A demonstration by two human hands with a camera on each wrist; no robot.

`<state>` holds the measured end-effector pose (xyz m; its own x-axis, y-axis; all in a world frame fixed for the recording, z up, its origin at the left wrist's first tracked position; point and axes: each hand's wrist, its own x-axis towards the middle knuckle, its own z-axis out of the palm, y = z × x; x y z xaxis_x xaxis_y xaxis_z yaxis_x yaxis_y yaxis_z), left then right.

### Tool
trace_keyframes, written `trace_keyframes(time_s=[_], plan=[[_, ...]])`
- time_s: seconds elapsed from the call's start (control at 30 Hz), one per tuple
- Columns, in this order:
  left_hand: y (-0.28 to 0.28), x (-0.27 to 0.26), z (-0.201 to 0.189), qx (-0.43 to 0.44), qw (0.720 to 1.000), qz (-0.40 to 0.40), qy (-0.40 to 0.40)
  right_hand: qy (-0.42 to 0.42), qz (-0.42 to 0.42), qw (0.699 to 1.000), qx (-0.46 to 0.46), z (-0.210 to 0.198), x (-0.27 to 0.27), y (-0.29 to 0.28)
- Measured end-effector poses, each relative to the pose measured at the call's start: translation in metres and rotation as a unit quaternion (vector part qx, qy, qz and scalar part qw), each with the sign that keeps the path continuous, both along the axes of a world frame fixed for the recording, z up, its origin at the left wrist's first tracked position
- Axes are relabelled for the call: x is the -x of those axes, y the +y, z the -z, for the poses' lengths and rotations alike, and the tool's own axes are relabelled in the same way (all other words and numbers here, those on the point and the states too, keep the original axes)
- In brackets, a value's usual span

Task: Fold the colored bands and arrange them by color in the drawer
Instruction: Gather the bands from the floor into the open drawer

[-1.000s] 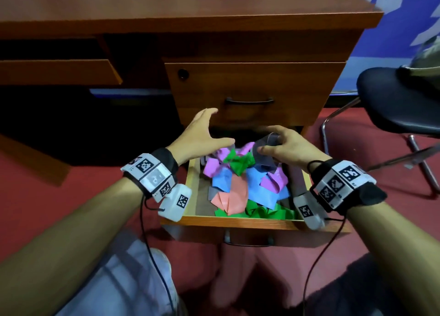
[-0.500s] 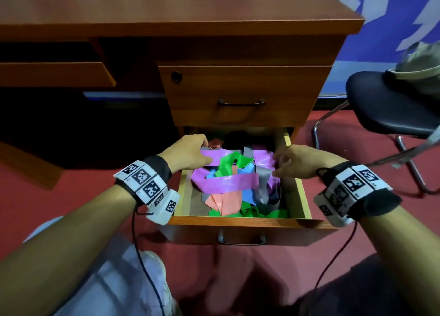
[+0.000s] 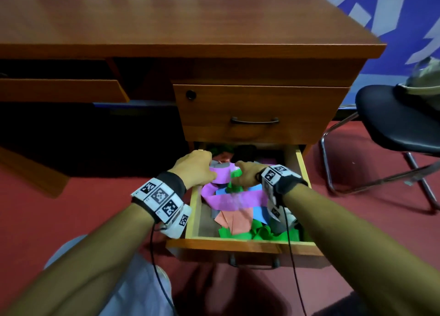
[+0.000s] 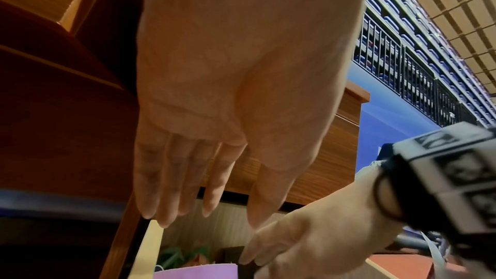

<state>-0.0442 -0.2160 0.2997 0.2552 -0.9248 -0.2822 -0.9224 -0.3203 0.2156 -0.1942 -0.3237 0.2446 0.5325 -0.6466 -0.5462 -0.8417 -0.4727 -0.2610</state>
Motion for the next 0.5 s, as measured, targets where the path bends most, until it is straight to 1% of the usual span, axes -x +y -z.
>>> trace_keyframes(time_s=[0.13, 0.27, 0.33, 0.4, 0.43, 0.5], plan=[[-0.003, -0.009, 0.005, 0.002, 1.000, -0.013, 0.001, -0.033, 0.023, 0.996, 0.077, 0.029, -0.028, -0.026], [-0.001, -0.015, 0.002, -0.002, 1.000, -0.013, 0.016, -0.050, 0.009, 0.995, 0.081, 0.044, -0.055, -0.043], [0.002, -0.019, -0.002, -0.003, 0.999, -0.023, 0.025, -0.056, -0.003, 0.995, 0.083, 0.062, -0.062, -0.052], [0.004, -0.023, -0.003, -0.005, 0.999, -0.029, 0.017, -0.046, 0.006, 0.996, 0.076, 0.078, -0.067, -0.056], [0.006, -0.025, -0.002, -0.008, 0.999, -0.030, 0.011, -0.043, 0.018, 0.996, 0.077, 0.079, -0.067, -0.054], [0.006, -0.026, -0.001, -0.014, 0.999, -0.031, 0.002, -0.035, 0.039, 0.995, 0.090, 0.068, -0.063, -0.043]])
